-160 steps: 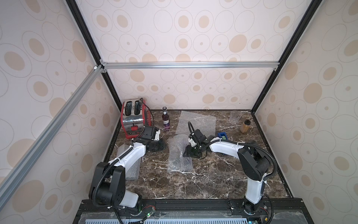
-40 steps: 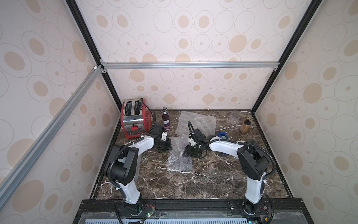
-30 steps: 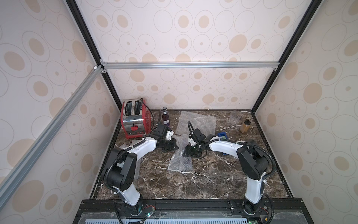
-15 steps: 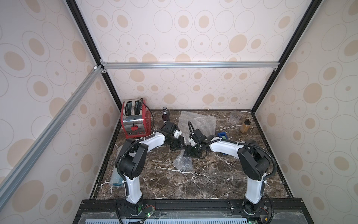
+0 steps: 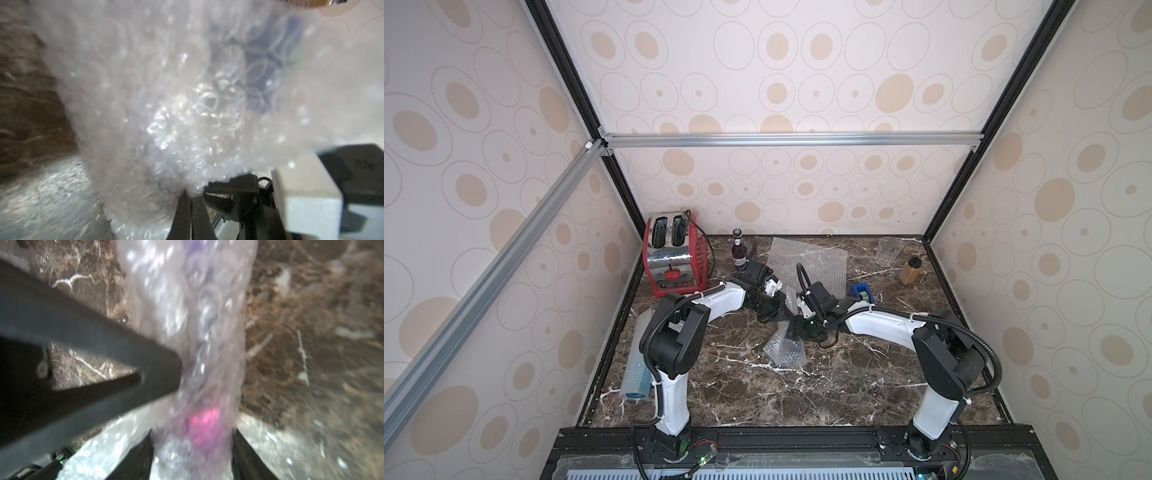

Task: Wrap wine bottles in bubble wrap
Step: Wrap the wine bottle in bubble wrap.

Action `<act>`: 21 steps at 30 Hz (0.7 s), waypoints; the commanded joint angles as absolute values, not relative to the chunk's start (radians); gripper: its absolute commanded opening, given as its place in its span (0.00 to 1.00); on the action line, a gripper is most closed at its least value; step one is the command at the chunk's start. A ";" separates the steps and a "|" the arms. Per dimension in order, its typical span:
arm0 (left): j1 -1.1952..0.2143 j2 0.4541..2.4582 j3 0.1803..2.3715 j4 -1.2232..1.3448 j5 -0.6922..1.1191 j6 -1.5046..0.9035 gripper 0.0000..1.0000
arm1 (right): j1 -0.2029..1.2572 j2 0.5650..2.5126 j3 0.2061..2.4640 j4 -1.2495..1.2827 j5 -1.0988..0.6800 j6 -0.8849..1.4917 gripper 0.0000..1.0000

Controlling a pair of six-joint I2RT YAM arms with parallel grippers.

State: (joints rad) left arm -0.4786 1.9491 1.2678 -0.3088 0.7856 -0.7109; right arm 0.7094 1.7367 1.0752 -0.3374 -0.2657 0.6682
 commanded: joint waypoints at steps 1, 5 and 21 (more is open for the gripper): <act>-0.492 2.027 1.259 -0.385 0.671 -0.691 0.00 | 0.727 1.670 1.026 -0.408 -0.255 0.673 0.60; -0.500 2.043 1.275 -0.397 0.673 -0.688 0.00 | 0.726 1.629 1.001 -0.424 -0.248 0.678 0.62; -0.529 2.075 1.283 -0.428 0.639 -0.647 0.02 | 0.724 1.478 1.015 -0.393 -0.250 0.821 0.63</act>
